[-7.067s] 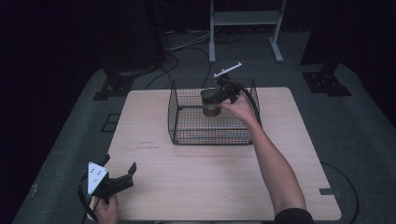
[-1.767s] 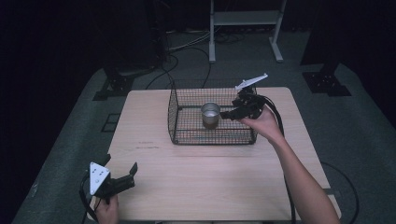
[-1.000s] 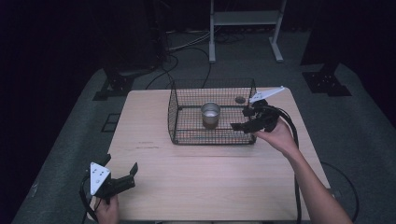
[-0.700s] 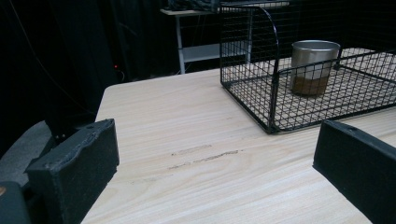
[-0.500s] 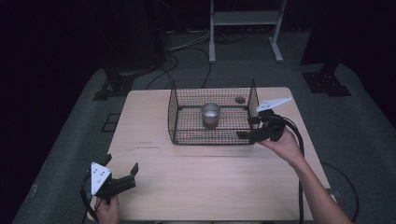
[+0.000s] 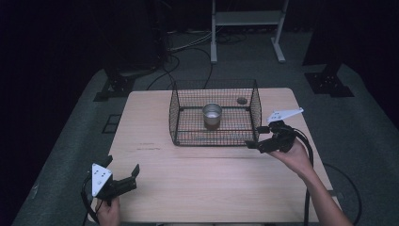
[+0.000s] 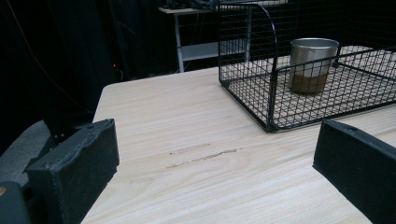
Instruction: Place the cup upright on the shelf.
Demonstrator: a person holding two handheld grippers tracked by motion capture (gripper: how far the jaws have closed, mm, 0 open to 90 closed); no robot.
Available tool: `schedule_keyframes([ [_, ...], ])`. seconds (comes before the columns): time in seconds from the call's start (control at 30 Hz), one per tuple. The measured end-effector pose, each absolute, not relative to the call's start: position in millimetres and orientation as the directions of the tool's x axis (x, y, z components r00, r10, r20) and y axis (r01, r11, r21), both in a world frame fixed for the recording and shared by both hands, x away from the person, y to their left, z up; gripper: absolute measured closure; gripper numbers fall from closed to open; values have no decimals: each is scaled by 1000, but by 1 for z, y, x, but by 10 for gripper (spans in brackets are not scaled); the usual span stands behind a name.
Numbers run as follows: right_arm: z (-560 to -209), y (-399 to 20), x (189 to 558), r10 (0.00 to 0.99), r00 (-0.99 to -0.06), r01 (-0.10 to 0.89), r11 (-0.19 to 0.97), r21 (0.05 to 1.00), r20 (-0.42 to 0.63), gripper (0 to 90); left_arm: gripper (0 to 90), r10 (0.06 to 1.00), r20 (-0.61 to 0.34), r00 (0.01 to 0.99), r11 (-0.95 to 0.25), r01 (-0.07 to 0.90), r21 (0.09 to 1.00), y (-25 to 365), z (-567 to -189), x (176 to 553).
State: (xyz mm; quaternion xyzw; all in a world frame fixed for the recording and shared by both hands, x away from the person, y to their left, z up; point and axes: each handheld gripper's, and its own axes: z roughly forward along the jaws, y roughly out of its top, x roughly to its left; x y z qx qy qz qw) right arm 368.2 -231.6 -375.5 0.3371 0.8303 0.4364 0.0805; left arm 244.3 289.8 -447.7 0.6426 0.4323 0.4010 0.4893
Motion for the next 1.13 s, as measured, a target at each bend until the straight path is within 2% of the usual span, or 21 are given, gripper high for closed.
schedule_keyframes([
  [0.83, -410, -251, 333, 662, -733, 502, 371, 781, 157, 164, 0, 948, 94, 305, -149, 163, 975, 290, -448, 245],
  [1.13, -429, -244, 304, 679, -726, 470, 376, 798, 107, 143, 0, 950, 91, 300, -144, 160, 976, 290, -447, 244],
])
